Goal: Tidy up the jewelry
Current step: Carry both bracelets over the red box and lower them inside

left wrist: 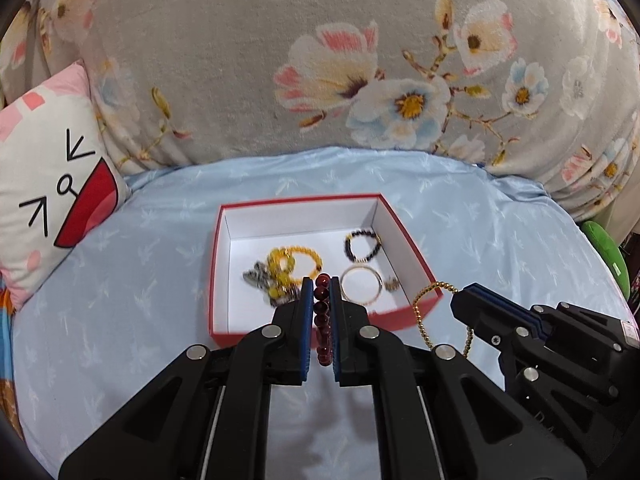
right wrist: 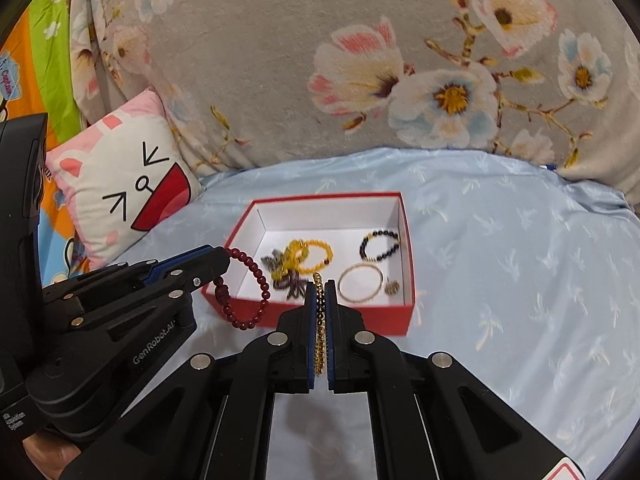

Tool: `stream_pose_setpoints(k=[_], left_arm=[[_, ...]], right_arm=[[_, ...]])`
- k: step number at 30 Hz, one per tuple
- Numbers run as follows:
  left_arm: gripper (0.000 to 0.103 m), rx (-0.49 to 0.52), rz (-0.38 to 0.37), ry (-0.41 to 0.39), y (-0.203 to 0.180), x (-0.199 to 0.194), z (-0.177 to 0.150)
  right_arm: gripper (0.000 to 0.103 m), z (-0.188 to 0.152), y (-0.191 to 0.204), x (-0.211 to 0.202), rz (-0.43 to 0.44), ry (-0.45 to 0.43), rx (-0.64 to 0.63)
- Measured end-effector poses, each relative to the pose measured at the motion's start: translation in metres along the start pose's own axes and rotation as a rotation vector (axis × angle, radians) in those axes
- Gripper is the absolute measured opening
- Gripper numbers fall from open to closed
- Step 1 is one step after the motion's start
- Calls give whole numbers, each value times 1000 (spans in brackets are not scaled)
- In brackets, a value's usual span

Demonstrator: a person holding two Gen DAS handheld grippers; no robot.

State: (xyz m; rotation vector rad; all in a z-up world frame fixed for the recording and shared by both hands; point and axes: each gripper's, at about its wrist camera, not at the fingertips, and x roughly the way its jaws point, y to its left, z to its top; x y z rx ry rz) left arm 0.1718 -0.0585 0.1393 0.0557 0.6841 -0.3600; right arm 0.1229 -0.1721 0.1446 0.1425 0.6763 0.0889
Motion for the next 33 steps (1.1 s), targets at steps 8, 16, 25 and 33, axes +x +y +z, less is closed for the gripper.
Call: stream_pose_setpoints(k=[8,16,25,33], left_arm=[[7,-5,36,-24,12,25,30],[7,-23,69,-24,28,54,51],[7,-31,84,-8,37,86,63],[7,-41,90,9,43,104,64]], right_arm=[[4,35,1,27,0,-25,-5],[4,60,-2,60,0,-25,0],[4,74,-8,95,-5,-3,11],[4,74,-17,116,-17,25,19]])
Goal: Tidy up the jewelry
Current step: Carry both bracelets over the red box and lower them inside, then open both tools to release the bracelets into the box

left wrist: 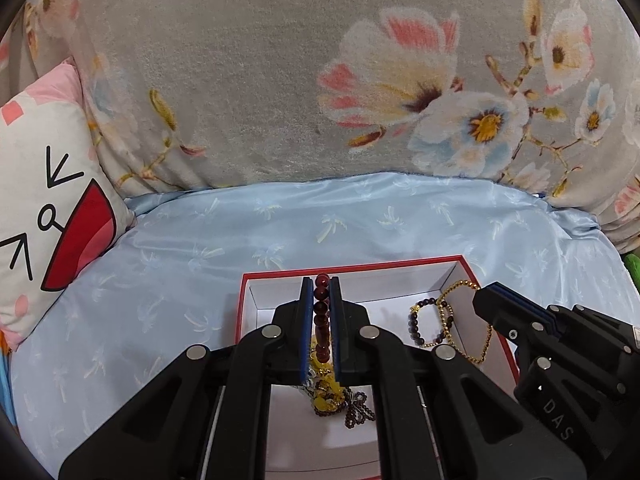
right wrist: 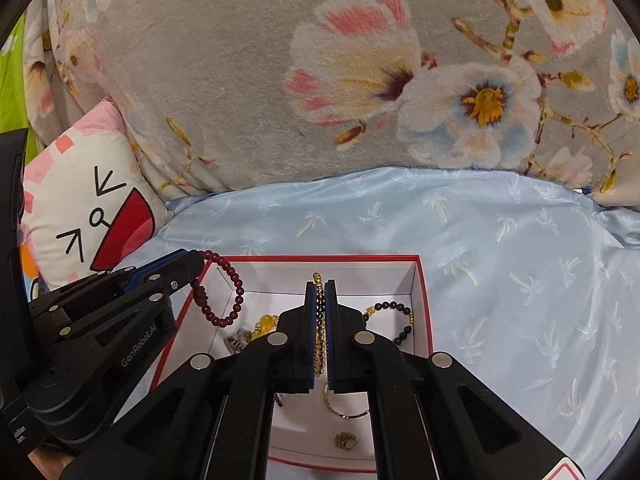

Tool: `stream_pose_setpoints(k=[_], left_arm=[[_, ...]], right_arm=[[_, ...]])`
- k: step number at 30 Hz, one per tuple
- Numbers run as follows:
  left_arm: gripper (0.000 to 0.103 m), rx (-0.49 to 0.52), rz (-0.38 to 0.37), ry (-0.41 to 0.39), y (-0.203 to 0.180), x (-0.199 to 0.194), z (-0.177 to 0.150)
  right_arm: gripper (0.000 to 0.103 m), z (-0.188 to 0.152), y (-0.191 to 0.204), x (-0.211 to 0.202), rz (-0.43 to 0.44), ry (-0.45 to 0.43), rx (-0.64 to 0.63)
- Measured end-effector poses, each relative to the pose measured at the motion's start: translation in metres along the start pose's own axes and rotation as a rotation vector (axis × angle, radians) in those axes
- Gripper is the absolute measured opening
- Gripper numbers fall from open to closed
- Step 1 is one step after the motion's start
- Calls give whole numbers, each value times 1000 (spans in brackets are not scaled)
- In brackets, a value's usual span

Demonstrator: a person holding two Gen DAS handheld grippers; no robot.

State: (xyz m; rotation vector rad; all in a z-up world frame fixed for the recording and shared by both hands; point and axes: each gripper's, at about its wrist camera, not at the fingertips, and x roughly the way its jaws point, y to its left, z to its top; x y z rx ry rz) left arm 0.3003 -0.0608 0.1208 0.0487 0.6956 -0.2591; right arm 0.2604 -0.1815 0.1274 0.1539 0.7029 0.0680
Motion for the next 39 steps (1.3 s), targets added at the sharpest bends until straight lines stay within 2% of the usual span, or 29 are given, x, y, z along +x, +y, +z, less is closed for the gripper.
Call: stream_pose_setpoints(k=[22,39], left_arm=[[7,-3,1,46,0,36,-6],[7,-6,12,61,0,51,-7]], right_arm=[[4,-9,-1,40,-4,63,-4],[4,-9,-2,53,-10,78,-4]])
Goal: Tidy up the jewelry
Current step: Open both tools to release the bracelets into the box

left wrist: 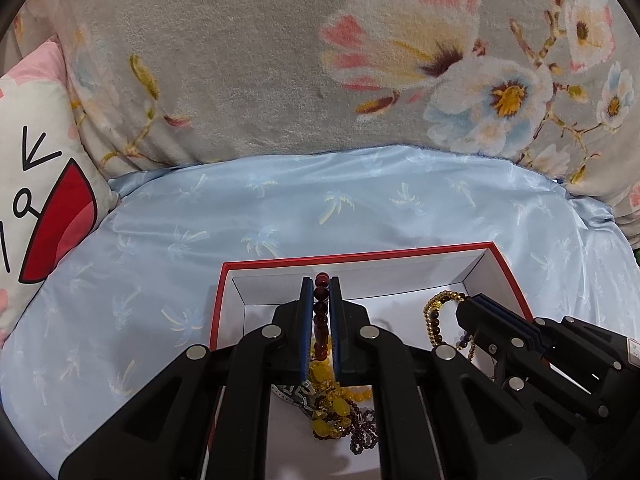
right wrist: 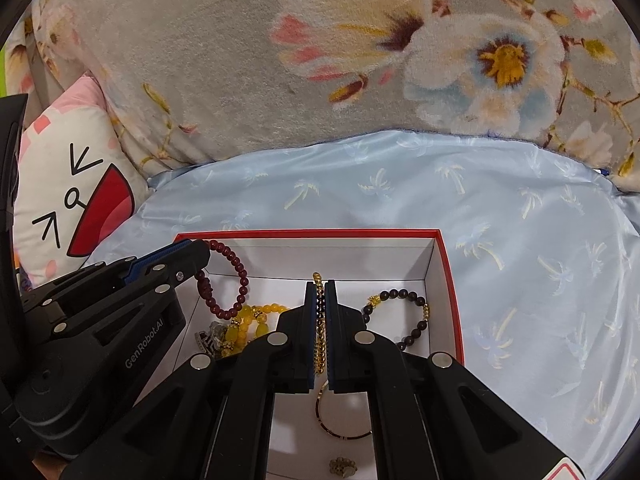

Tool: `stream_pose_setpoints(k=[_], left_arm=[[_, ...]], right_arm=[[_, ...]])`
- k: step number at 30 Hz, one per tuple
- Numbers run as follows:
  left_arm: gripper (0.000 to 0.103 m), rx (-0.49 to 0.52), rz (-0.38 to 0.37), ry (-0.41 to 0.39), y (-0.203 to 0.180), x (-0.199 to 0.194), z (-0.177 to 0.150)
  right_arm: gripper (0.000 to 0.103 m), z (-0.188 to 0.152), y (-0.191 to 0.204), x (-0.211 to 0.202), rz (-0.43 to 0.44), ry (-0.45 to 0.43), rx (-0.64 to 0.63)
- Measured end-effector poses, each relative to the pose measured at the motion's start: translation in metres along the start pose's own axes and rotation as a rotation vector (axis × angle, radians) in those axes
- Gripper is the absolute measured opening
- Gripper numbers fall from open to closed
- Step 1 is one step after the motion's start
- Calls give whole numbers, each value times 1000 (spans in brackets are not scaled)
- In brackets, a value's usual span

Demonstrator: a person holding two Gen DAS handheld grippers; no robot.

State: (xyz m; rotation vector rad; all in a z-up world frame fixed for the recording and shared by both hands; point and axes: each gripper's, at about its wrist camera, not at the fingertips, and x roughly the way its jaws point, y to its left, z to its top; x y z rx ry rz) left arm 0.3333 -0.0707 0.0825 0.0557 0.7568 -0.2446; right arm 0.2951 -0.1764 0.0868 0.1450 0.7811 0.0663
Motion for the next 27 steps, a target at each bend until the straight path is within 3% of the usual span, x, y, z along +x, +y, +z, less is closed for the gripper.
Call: stream_pose_setpoints(k=[9,12,15,27], left_arm=[[9,4,20,-18,-3,-4,2],[17,5,24,-22,-4,-9,1],[22,2,27,-25,-3,-16,-2],[22,-17,37,21,8,-30,-40]], right_arm=[[9,0,0,-4,-12,-9,-2],[10,0,0,-8,-16,-9,2],[21,-3,1,-14,-20,-9,-2],[22,-51,4,-20,-15,63,-1]])
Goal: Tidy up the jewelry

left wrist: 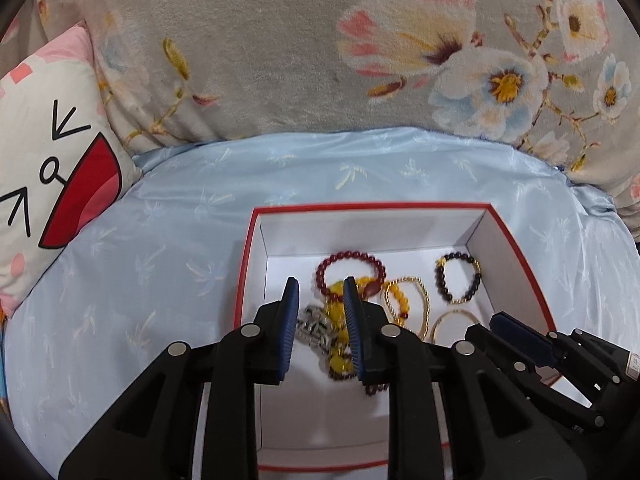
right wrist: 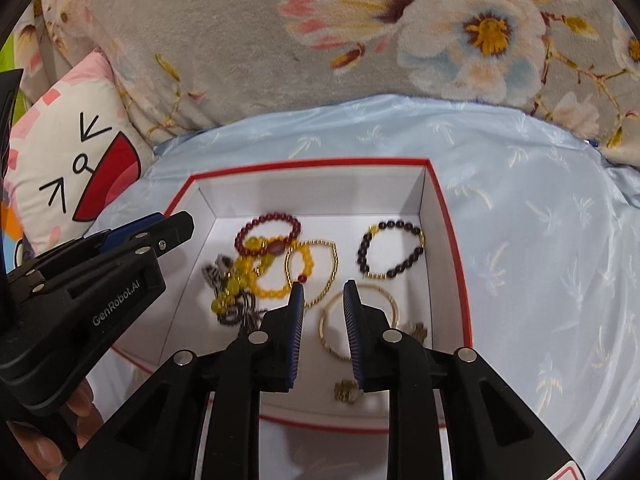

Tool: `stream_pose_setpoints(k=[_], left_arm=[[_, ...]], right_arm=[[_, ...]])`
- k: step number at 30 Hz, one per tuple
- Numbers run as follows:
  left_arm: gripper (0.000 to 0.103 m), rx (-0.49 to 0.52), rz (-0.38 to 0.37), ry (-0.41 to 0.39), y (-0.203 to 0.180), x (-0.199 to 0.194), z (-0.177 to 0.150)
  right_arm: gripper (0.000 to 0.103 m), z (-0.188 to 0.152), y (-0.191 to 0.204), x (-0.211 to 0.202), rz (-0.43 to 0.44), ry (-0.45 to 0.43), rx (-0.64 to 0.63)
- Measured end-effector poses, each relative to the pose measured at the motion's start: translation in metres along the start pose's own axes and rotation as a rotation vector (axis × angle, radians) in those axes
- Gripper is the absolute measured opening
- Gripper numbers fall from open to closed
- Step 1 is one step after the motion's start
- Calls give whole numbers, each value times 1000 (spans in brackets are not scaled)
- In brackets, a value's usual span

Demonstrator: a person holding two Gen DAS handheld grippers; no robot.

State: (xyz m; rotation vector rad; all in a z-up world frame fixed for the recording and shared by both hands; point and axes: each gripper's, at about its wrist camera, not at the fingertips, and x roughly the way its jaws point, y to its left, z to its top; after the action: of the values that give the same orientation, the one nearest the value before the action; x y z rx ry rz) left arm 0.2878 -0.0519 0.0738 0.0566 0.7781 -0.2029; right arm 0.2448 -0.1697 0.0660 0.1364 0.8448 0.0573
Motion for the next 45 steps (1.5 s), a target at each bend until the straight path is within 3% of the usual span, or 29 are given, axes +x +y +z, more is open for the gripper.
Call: stream_pose_setpoints(k=[8,17,27,33,34,35,36,37,42,45], left_arm=[[23,18,18,81,-2,7,-44],[23,38,9,85,-7,-24,-74],[25,54,-18,118,-21,-78,-129],[26,4,-50,128,-18,-92,-131],[30,5,-48,116,-18,-96,-129],[36,9,-43,105,-19,-100,-128],[50,13,-33,90,-20,-104,-126],[58,17,-23,71,-22,-109,-125],[59,33,6,40,-25,-122,-118],[67,16,17,44,-22,-126,-116]], right_arm=[[22,-24,1,-5,-54,10,-28],[22,-55,-2,-34,-51,23,-21],[23,-116,0,-85,-39,49,-4],[27,-122,-2,-101,-35,49,19],[29,-122,-2,-106,-31,38,21],[37,-121,0,-111,-34,25,17],[44,-121,2,-116,-41,12,10],[45,-121,5,-120,-52,-2,0],[46,-119,10,-133,-101,-30,-16],[53,-119,9,-140,-120,-38,-6]])
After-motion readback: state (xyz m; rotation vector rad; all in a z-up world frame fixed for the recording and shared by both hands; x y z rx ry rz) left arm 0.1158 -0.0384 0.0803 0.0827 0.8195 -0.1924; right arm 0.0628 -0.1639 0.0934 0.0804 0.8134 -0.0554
